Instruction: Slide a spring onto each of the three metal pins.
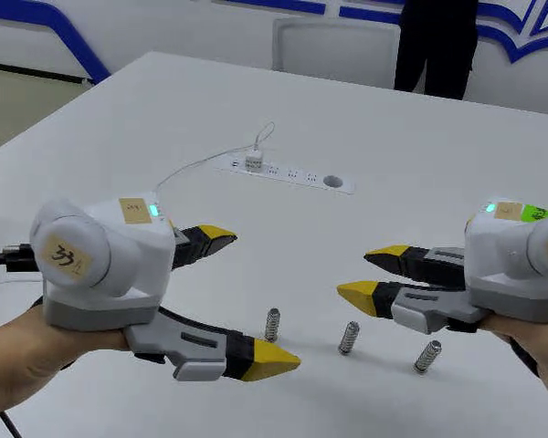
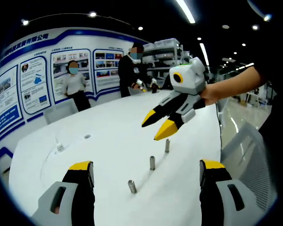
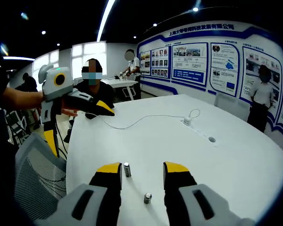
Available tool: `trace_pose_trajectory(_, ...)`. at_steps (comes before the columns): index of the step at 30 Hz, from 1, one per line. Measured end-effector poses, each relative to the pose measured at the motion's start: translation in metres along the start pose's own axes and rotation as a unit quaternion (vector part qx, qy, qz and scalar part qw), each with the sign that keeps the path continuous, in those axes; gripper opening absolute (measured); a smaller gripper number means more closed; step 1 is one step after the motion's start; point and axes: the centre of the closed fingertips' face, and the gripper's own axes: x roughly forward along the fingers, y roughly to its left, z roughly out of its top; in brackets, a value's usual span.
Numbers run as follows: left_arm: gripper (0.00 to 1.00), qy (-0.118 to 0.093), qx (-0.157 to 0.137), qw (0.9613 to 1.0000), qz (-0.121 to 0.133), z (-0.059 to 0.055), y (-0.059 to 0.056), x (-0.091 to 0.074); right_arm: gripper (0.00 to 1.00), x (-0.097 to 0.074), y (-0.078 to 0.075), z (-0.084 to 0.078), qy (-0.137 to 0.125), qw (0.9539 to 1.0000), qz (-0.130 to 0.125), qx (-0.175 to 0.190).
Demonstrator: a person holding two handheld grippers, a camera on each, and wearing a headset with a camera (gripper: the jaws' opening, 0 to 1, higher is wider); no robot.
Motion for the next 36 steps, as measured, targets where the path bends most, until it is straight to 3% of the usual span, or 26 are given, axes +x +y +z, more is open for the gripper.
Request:
trace_pose_trajectory(8, 0.96, 0.003, -0.006, 0.9999, 0.011, -0.001, 0.01, -0.009, 0.38, -0.028, -0.002, -0.005, -0.004, 0.9999, -0.016, 0.003)
trace_pose_trajectory(15, 0.95, 0.022, -0.006, 0.9997, 0.01, -0.01, 0.011, -0.011, 0.4, -0.047, -0.008, -0.013, -0.006, 0.9996, -0.029, 0.002)
trace_pose_trajectory(18, 0.95, 0.014, -0.015, 0.9997, 0.012, -0.008, 0.012, -0.011, 0.42, -0.055, -0.01, -0.018, -0.003, 0.9994, -0.035, -0.004)
trace_pose_trajectory(23, 0.95, 0.009, -0.023, 0.9995, 0.018, -0.007, 0.017, -0.013, 0.52, -0.071, -0.012, -0.022, -0.007, 0.9988, -0.041, -0.027)
trace_pose_trajectory(36, 0.95, 0.015, -0.033, 0.999, 0.027, -0.011, 0.024, -0.012, 0.67, -0.101, -0.028, -0.033, 0.006, 0.9982, -0.052, -0.028)
